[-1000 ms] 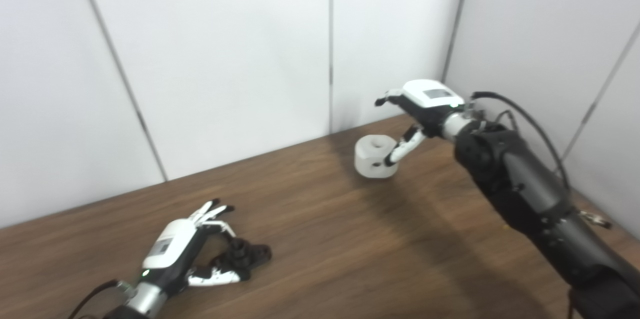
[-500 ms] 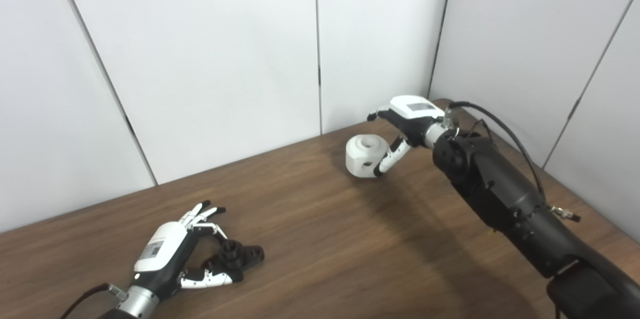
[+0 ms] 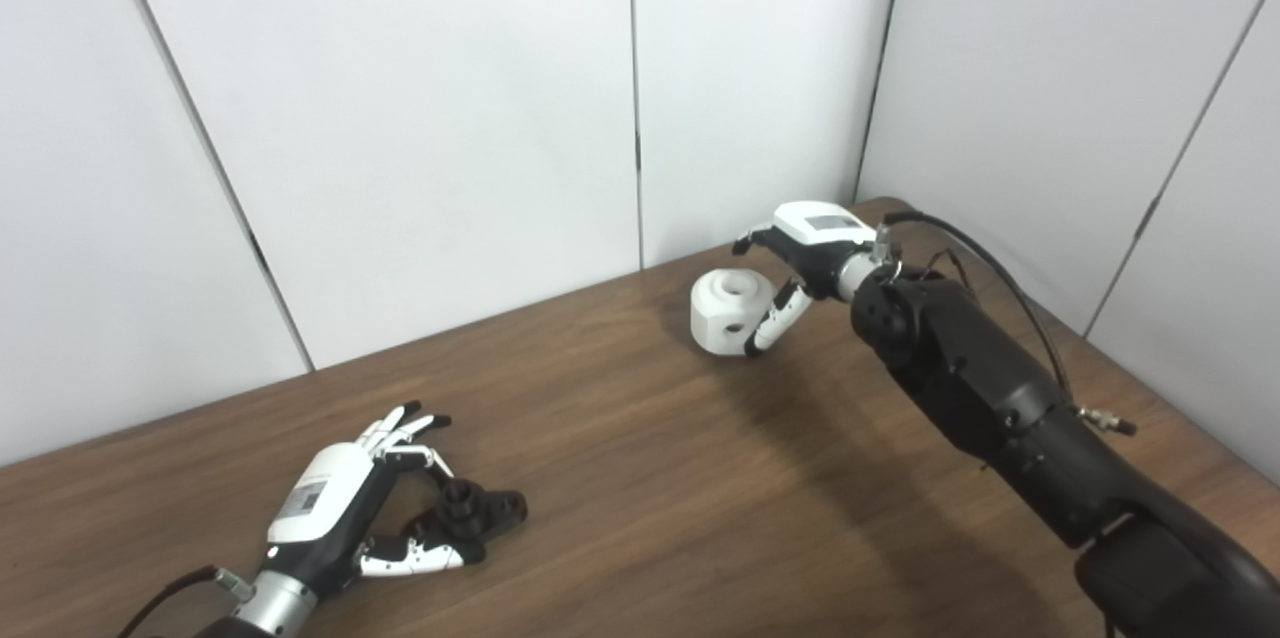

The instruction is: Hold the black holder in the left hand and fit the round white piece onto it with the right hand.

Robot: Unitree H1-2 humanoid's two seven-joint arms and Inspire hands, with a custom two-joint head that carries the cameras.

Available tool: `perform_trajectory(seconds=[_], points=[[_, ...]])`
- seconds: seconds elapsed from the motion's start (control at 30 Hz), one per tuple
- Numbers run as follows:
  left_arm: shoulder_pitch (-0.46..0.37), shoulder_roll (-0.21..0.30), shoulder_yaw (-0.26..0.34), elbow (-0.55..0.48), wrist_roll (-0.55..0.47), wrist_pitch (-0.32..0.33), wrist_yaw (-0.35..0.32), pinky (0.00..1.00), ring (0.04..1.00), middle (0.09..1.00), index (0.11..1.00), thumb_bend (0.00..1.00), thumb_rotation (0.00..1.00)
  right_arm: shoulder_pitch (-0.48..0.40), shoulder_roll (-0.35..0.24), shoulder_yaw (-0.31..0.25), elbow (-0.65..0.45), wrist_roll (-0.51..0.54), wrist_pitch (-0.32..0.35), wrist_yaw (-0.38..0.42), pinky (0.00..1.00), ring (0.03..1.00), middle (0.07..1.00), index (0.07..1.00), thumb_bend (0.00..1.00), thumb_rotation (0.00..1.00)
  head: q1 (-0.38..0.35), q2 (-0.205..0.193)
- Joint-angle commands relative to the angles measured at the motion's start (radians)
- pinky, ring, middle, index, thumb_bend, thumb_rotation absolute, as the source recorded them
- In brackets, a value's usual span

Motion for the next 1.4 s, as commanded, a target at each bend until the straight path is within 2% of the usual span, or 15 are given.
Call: perform_trajectory(seconds=[0.0, 0.33, 0.6, 0.63, 0.67, 0.7, 0.77, 0.97, 1.13, 1.37], points=[[0.112, 0.026, -0.033, 0.106, 0.024, 0.012, 0.002, 0.97, 0.988, 0.896, 0.481, 0.52, 0.08, -0.064, -0.013, -0.003, -0.004, 0.002, -0.022, -0.035, 0.77, 0.876, 0.899, 0.817, 0.93, 0.31, -0.001, 0.002], [0.118, 0.027, -0.029, 0.095, 0.025, 0.012, -0.008, 0.97, 0.991, 0.899, 0.482, 0.52, 0.08, -0.073, -0.009, 0.011, 0.030, 0.014, -0.042, -0.069, 0.82, 0.888, 0.889, 0.791, 0.90, 0.29, 0.003, 0.005], [0.123, 0.028, -0.019, 0.085, 0.020, 0.012, -0.024, 0.98, 0.995, 0.899, 0.481, 0.52, 0.07, -0.069, -0.010, 0.020, 0.028, 0.017, -0.061, -0.101, 0.84, 0.858, 0.842, 0.627, 0.84, 0.22, 0.007, 0.012], [0.124, 0.028, -0.018, 0.085, 0.021, 0.012, -0.024, 0.98, 0.994, 0.899, 0.481, 0.52, 0.07, -0.068, -0.010, 0.020, 0.028, 0.018, -0.064, -0.106, 0.84, 0.851, 0.832, 0.590, 0.77, 0.20, 0.007, 0.012], [0.124, 0.028, -0.017, 0.085, 0.021, 0.012, -0.022, 0.97, 0.992, 0.898, 0.481, 0.52, 0.07, -0.068, -0.009, 0.021, 0.028, 0.019, -0.066, -0.111, 0.84, 0.847, 0.824, 0.542, 0.65, 0.18, 0.006, 0.014], [0.124, 0.028, -0.016, 0.085, 0.019, 0.012, -0.023, 0.97, 0.990, 0.897, 0.481, 0.52, 0.07, -0.067, -0.009, 0.022, 0.027, 0.018, -0.068, -0.116, 0.85, 0.844, 0.816, 0.516, 0.59, 0.16, 0.006, 0.014], [0.125, 0.030, -0.015, 0.083, 0.016, 0.012, -0.027, 0.98, 0.992, 0.900, 0.481, 0.52, 0.07, -0.066, -0.010, 0.023, 0.024, 0.018, -0.069, -0.119, 0.86, 0.836, 0.800, 0.494, 0.54, 0.15, 0.008, 0.017], [0.127, 0.033, -0.016, 0.078, 0.017, 0.012, -0.028, 0.97, 0.993, 0.904, 0.481, 0.52, 0.07, -0.062, -0.018, 0.030, 0.031, 0.013, -0.089, -0.127, 0.86, 0.817, 0.773, 0.483, 0.52, 0.15, 0.012, 0.023], [0.128, 0.034, -0.018, 0.077, 0.024, 0.012, -0.022, 0.97, 0.991, 0.902, 0.482, 0.52, 0.07, -0.054, -0.023, 0.031, 0.026, 0.009, -0.093, -0.126, 0.90, 0.824, 0.761, 0.483, 0.52, 0.14, 0.015, 0.027], [0.131, 0.033, -0.012, 0.072, 0.027, 0.012, -0.030, 0.96, 0.991, 0.903, 0.481, 0.52, 0.07, -0.047, -0.018, 0.025, 0.029, 0.010, -0.099, -0.152, 0.86, 0.814, 0.750, 0.483, 0.52, 0.14, 0.021, 0.031]])
